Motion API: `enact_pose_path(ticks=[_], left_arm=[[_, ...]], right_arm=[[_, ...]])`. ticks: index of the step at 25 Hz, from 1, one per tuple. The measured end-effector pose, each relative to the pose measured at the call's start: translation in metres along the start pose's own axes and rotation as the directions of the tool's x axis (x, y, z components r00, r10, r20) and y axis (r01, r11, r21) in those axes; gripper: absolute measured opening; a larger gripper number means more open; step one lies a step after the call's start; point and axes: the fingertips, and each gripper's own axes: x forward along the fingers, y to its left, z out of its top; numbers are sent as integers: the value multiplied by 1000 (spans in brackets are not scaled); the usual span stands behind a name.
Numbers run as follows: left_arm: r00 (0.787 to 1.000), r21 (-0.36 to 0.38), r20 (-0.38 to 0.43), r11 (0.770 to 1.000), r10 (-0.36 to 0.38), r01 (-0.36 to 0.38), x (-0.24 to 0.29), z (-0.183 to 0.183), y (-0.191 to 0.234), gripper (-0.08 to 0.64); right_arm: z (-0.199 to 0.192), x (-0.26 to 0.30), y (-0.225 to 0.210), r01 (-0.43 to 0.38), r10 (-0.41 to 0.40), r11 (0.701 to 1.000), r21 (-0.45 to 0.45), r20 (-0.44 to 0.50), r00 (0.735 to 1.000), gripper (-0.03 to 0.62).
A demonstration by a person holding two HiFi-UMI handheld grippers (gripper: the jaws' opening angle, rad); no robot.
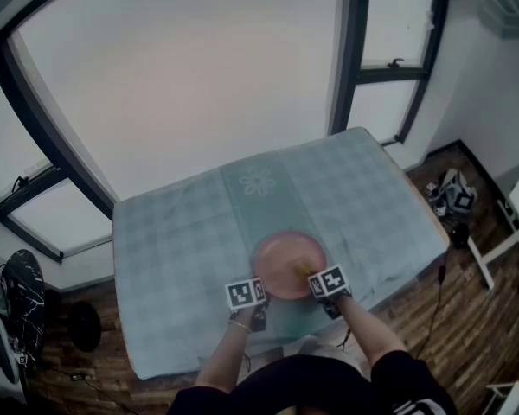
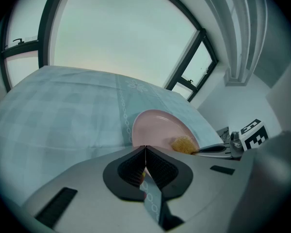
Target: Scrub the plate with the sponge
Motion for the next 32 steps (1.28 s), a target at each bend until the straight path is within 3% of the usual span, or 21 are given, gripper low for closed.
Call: enact_pose_path(ticks=[15,24,32], left_arm=[[1000,-5,11,1000,-17,17,-22,-23,1,8],[999,1,24,999,-40,40,-39,-42,-1,8],[998,-11,40,998,-57,57,-60,-65,0,8]], right_arm=[[-16,-7,40,-46,46,999,2,30,998,35],[-3,-36,70,-89,66,992,93,221,973,35],[-12,-59,105,-83,58,995,63,334,941,35]])
